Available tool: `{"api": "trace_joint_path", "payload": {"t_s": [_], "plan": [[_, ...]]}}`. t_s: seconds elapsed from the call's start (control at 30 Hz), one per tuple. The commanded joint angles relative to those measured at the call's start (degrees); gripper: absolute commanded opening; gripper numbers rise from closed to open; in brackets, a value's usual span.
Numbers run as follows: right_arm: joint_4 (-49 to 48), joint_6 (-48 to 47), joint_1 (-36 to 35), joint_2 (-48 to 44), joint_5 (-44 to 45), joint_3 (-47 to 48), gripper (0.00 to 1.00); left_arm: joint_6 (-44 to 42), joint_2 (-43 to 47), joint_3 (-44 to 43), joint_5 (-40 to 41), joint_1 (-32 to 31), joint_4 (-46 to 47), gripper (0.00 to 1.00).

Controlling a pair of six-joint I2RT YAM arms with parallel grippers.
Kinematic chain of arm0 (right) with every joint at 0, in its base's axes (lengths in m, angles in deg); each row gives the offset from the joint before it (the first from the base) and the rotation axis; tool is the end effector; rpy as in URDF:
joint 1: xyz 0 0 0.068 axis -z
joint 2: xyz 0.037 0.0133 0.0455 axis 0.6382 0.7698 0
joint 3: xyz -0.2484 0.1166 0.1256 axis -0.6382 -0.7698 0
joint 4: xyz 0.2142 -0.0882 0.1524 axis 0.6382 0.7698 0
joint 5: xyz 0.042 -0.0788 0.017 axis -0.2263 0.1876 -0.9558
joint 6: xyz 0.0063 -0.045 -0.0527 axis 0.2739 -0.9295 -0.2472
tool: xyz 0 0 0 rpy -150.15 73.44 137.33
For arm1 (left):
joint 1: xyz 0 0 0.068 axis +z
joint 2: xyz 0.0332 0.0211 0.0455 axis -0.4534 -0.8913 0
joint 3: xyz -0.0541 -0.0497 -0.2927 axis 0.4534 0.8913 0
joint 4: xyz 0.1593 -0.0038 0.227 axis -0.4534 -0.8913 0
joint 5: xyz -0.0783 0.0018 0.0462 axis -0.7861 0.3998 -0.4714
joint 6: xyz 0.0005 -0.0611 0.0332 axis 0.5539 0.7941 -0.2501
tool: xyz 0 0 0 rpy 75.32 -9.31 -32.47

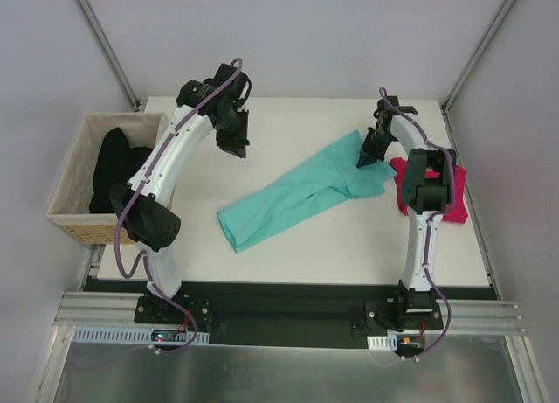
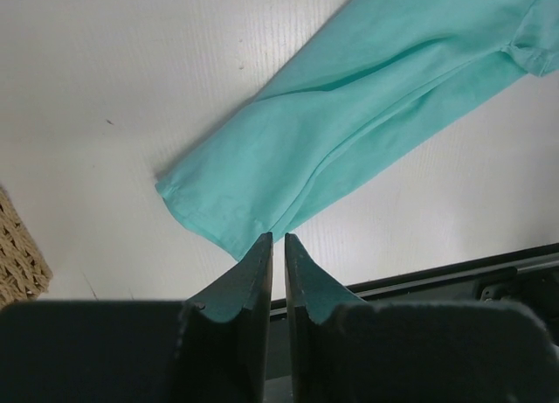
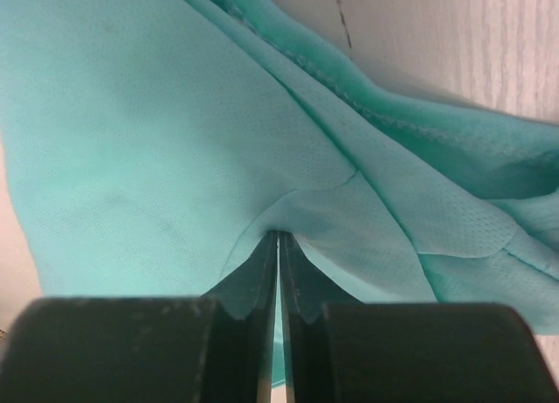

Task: Fold and stack the t-shirts
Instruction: Rotate the tshirt 90 degrees

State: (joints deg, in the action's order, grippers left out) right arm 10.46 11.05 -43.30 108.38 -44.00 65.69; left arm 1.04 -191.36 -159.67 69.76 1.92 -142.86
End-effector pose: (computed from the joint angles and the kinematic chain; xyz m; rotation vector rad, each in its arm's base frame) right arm 0.5309 0.0448 0.1662 0.1583 2.8033 0.3412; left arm 0.3758 -0.1797 0.4044 0.1276 2.5969 -0.3828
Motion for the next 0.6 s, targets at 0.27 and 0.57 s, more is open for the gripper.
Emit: {"api": "trace_joint_path", "payload": {"t_s": [0.27, 0.57], "plan": [[6.2, -8.1, 0.0, -5.4, 4.4, 8.6, 0.25, -0.6, -0.8, -1.6, -0.6, 0.3, -1.6, 0.07], [-0.5, -6.3, 1.1, -12.5, 5.4, -6.9, 0.27, -0.3, 0.9, 1.4, -0.7, 0.3, -0.8, 0.05]]}}
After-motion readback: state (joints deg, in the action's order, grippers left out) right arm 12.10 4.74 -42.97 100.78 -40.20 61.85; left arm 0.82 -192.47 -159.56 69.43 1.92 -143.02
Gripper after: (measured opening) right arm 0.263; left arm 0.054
